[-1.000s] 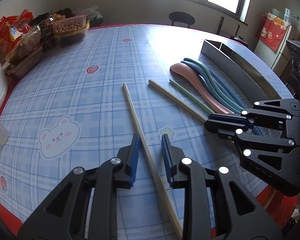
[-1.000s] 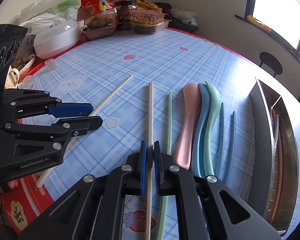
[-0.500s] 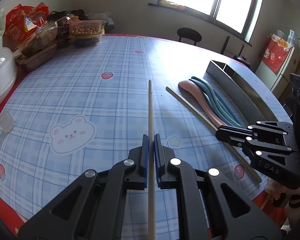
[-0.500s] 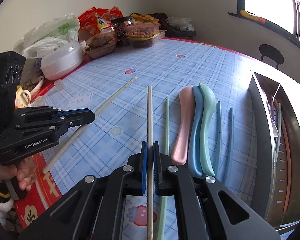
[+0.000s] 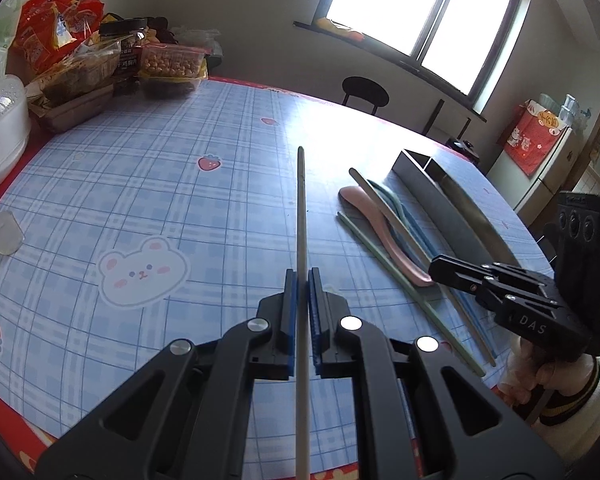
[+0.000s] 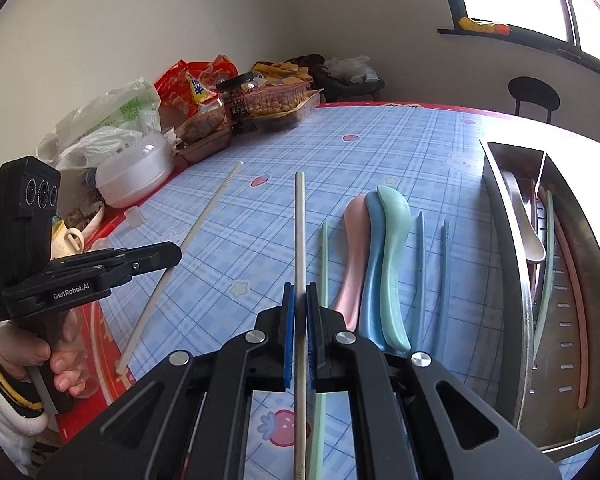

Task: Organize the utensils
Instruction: 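Carry the white chopsticks with both tools and lower them into the steel tray, then open both tools and move them back over the remaining spoons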

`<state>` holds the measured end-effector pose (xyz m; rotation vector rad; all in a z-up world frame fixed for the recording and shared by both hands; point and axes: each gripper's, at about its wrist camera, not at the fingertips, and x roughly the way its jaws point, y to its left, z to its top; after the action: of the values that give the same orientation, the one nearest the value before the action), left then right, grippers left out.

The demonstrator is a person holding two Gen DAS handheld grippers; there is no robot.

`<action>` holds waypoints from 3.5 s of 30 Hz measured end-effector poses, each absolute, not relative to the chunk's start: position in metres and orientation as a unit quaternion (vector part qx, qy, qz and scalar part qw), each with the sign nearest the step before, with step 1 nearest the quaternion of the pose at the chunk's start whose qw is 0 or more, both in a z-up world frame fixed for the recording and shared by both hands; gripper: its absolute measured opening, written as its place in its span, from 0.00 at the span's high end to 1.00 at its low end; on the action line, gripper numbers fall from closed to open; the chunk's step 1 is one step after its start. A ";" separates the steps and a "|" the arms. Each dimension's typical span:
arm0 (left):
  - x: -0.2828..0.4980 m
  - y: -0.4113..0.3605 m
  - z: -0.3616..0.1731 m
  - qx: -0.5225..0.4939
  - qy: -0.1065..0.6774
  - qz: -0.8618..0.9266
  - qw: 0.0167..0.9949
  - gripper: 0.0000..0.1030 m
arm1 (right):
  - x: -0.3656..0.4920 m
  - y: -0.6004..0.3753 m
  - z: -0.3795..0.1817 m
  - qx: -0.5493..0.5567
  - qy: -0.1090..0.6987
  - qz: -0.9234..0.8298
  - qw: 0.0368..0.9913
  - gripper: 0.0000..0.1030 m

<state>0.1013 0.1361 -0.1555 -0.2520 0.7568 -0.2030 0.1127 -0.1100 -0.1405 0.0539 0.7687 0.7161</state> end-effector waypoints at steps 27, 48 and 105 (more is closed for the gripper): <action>0.086 0.058 -0.075 -0.094 0.317 -0.182 0.926 0.90 | 0.115 -0.198 -0.109 0.123 0.315 0.337 0.879 0.94; 0.161 -0.019 -0.059 -0.121 0.341 -0.251 0.898 0.90 | 0.178 -0.281 -0.093 0.162 0.301 0.254 0.905 0.94; 0.254 -0.025 -0.128 -0.169 0.416 -0.140 0.882 0.85 | 0.208 -0.292 -0.130 0.199 0.354 0.219 0.887 0.52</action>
<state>0.2540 -0.0253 -0.1282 -0.3519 0.8670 -0.2917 0.2080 -0.2915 -0.1304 0.4135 0.7349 0.4552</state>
